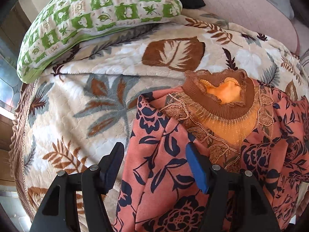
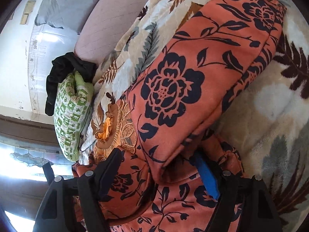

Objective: Fold small clothes

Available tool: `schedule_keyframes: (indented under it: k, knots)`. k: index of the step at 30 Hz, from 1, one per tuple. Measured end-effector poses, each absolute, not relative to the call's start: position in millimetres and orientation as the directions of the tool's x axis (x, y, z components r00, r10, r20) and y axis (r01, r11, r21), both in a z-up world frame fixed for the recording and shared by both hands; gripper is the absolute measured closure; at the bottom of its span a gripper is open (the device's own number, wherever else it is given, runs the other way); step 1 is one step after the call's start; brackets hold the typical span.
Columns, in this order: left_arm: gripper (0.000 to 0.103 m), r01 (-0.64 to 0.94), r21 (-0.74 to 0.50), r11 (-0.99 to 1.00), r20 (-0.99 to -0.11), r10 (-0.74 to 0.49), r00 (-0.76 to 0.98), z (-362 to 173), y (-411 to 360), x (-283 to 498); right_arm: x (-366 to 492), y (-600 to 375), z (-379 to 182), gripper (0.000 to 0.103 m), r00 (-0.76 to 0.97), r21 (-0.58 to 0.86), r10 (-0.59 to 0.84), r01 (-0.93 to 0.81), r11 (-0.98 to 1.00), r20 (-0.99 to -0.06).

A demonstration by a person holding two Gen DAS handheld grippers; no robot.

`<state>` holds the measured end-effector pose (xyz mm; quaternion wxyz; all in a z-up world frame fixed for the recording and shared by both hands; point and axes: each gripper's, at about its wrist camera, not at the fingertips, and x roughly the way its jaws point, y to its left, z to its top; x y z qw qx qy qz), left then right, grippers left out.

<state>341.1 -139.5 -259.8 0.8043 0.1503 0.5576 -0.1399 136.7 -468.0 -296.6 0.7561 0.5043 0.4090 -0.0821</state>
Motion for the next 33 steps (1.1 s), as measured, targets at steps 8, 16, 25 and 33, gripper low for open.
schedule_keyframes:
  k: [8, 16, 25, 33]
  knots:
    - [0.023, 0.397, 0.033, 0.917, -0.923, -0.124, 0.365, -233.9, -128.4, 328.5, 141.8, -453.5, -289.8, 0.023, 0.636, 0.664, 0.285, 0.5, 0.556, -0.717]
    - [0.018, 0.447, 0.121, 0.886, -0.94, -0.043, 0.339, -256.9, -145.4, 321.6, 141.5, -448.1, -291.3, 0.023, 0.629, 0.654, 0.282, 0.498, 0.57, -0.725]
    - [0.093, 0.419, 0.029, 0.908, -0.948, -0.108, 0.298, -265.0, -118.7, 333.9, 146.7, -442.5, -291.6, 0.023, 0.625, 0.671, 0.325, 0.459, 0.582, -0.71]
    - [0.098, 0.292, -0.031, 0.956, -0.92, -0.142, 0.365, -222.8, -19.8, 359.6, 153.1, -436.5, -299.2, 0.022, 0.613, 0.729, 0.42, 0.433, 0.531, -0.67]
